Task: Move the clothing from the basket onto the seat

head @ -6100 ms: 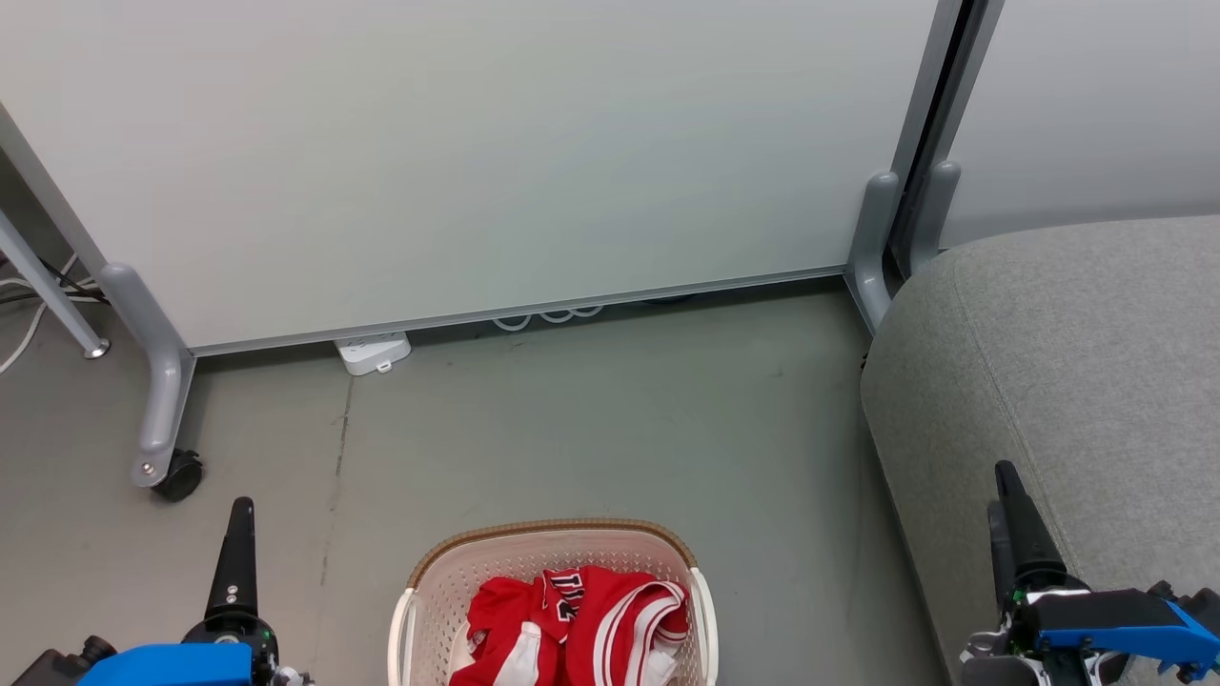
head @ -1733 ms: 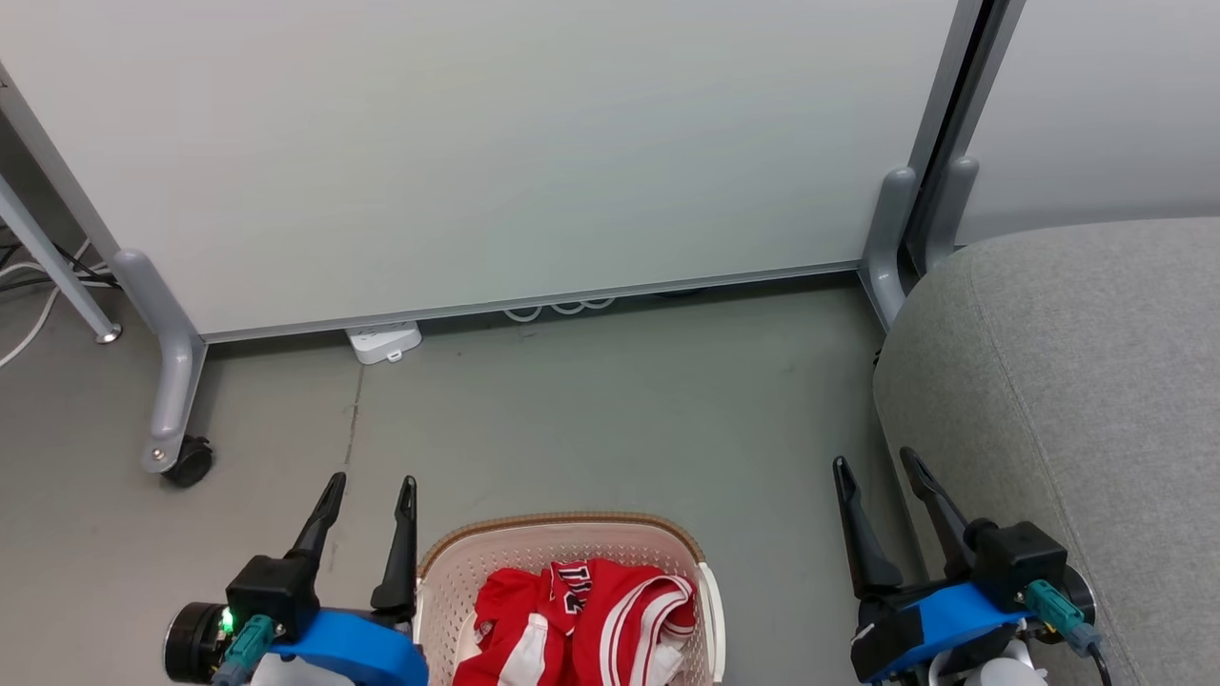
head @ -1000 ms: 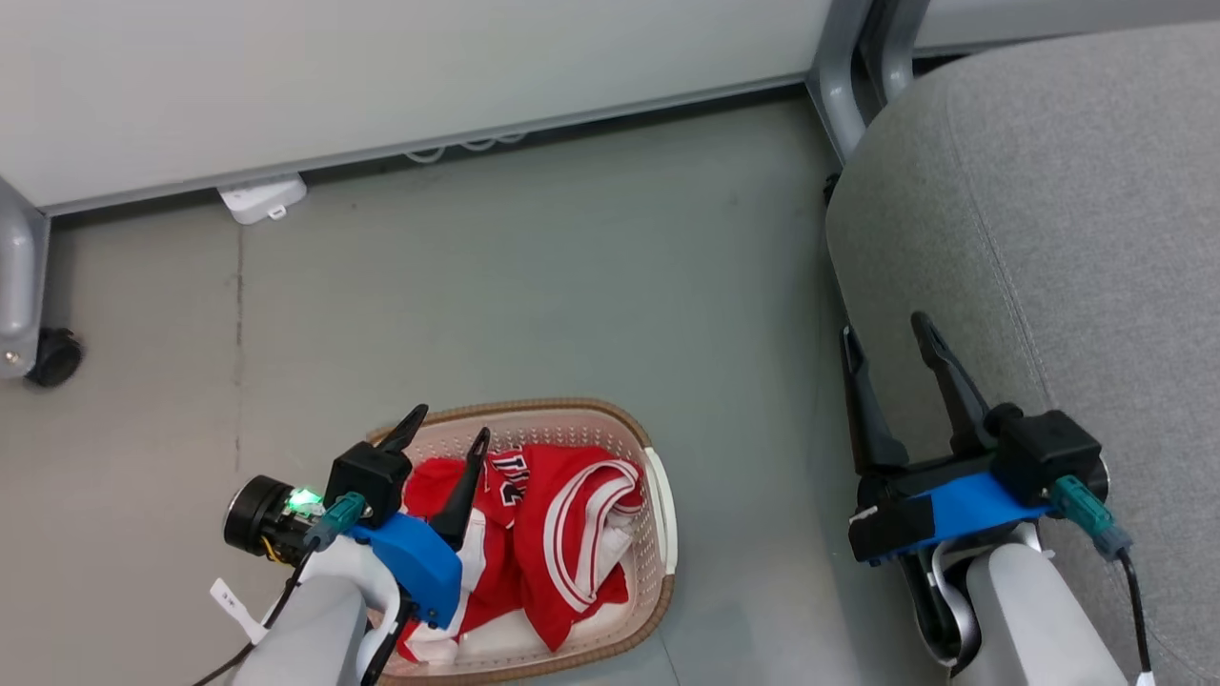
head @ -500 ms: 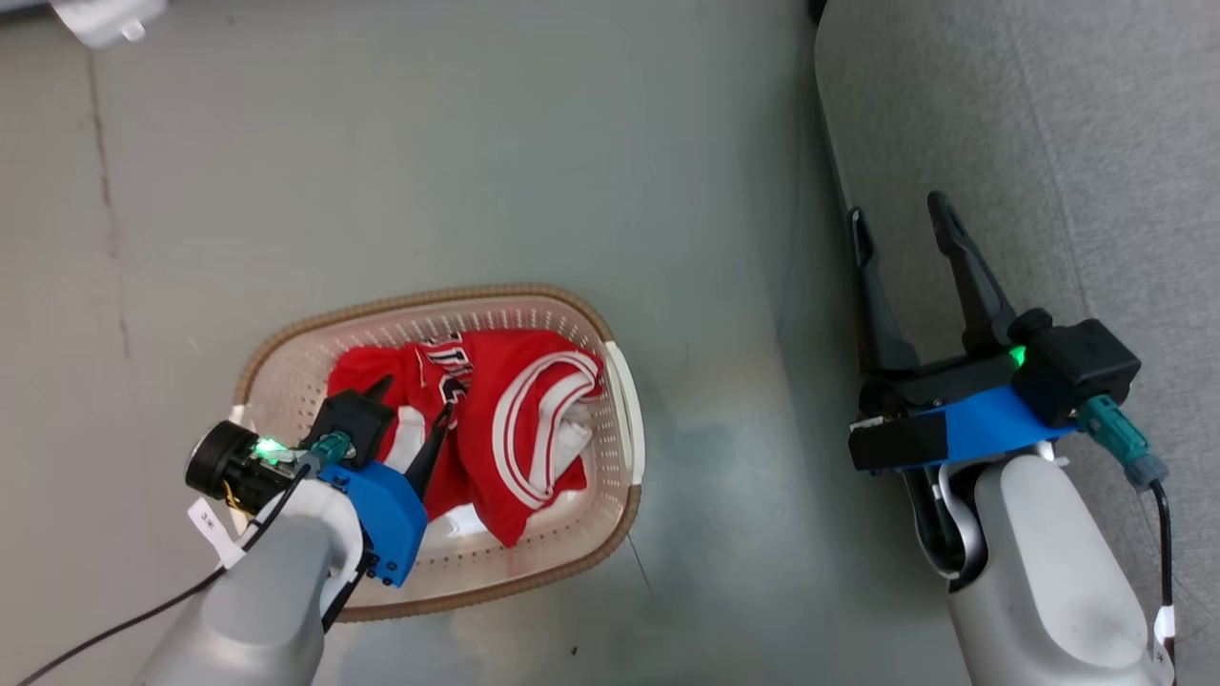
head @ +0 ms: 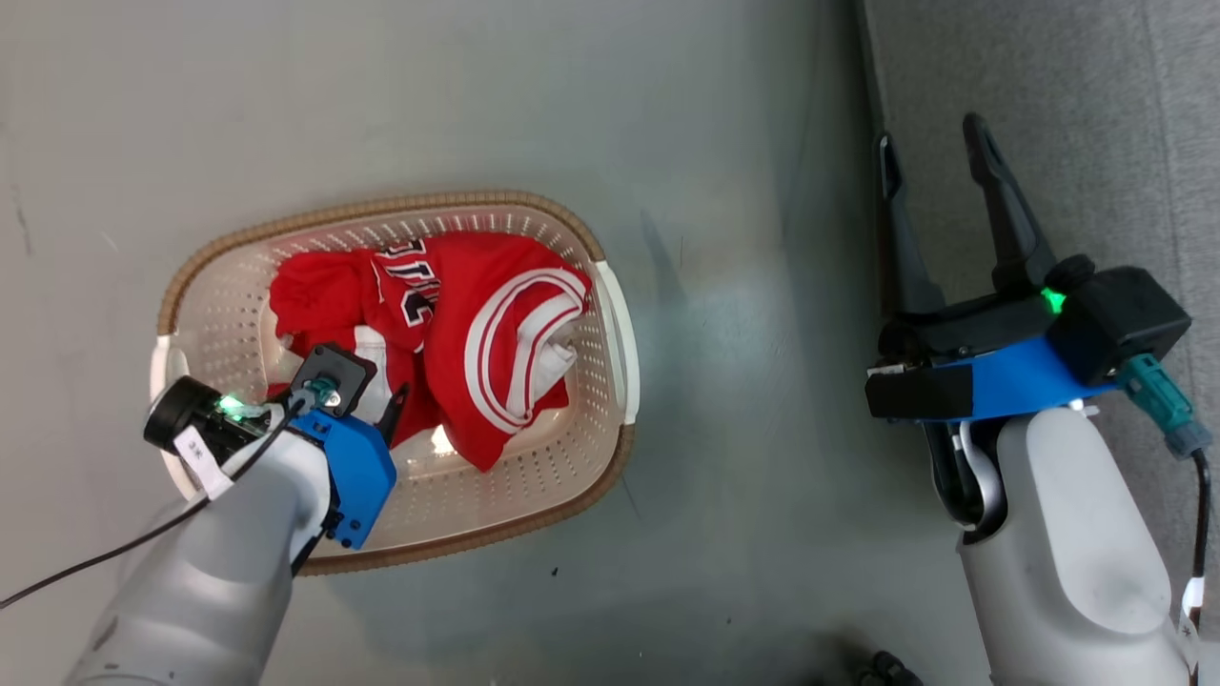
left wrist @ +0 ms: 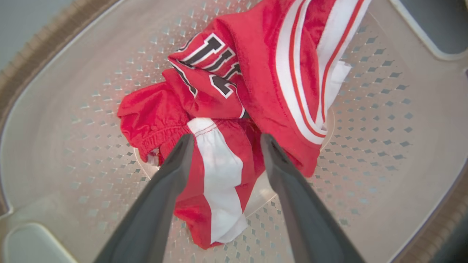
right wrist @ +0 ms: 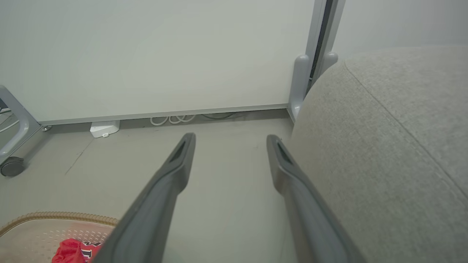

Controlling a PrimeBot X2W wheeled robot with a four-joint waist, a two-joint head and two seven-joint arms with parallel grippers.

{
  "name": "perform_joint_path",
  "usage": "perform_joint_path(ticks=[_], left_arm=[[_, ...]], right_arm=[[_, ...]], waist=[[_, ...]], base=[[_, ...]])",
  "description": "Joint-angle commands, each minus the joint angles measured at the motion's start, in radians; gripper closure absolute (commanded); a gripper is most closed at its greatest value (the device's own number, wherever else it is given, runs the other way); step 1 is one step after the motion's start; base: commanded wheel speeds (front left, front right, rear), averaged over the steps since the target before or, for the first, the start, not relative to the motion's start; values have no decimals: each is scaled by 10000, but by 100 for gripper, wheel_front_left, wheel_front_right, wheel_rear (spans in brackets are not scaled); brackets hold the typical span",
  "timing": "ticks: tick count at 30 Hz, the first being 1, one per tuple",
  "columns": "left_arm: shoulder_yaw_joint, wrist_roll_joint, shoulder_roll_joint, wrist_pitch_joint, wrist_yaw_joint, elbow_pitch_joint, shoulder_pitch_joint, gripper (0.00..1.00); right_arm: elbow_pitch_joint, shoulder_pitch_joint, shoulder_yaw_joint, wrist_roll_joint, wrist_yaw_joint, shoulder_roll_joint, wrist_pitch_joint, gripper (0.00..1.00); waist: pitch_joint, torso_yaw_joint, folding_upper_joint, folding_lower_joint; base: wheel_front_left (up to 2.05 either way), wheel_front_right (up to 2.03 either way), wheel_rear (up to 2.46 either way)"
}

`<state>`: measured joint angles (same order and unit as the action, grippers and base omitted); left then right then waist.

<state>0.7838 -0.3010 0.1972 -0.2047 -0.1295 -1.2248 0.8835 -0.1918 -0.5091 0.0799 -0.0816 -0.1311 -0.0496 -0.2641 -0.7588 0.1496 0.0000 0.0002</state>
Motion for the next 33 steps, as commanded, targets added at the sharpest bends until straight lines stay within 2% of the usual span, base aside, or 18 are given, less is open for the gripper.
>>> perform_joint_path(ticks=[1, 15, 23, 24, 25, 33], left_arm=[[101, -51, 105, 129, -12, -102, 256, 0], [550, -235, 251, 1124, 0, -573, 1308, 0], [673, -273, -3, 1571, 284, -628, 1571, 0], [730, -235, -53, 1585, 304, -629, 1570, 71], [752, -231, -106, 1558, 347, -629, 1564, 100], [883, -281, -192, 1456, 468, -646, 1302, 100]], right_arm=[[102, -233, -36, 34, 7, -14, -9, 0], [624, -639, -264, 229, 7, -13, -9, 0], [820, -681, -360, 280, 7, -14, -7, 0], [820, -678, -373, 295, 7, -14, -7, 0], [817, -676, -378, 301, 7, -13, -7, 0], [714, -665, -424, 240, 7, -14, -7, 0]], waist=[[-375, 13, 0, -2], [-1718, -18, 0, -2], [-2073, -56, 0, -2], [-2091, -69, 0, -2], [-2099, -77, 0, -2], [-1986, -96, 0, -2]], base=[[0, 0, 0], [0, 0, 0], [0, 0, 0], [0, 0, 0], [0, 0, 0], [0, 0, 0]])
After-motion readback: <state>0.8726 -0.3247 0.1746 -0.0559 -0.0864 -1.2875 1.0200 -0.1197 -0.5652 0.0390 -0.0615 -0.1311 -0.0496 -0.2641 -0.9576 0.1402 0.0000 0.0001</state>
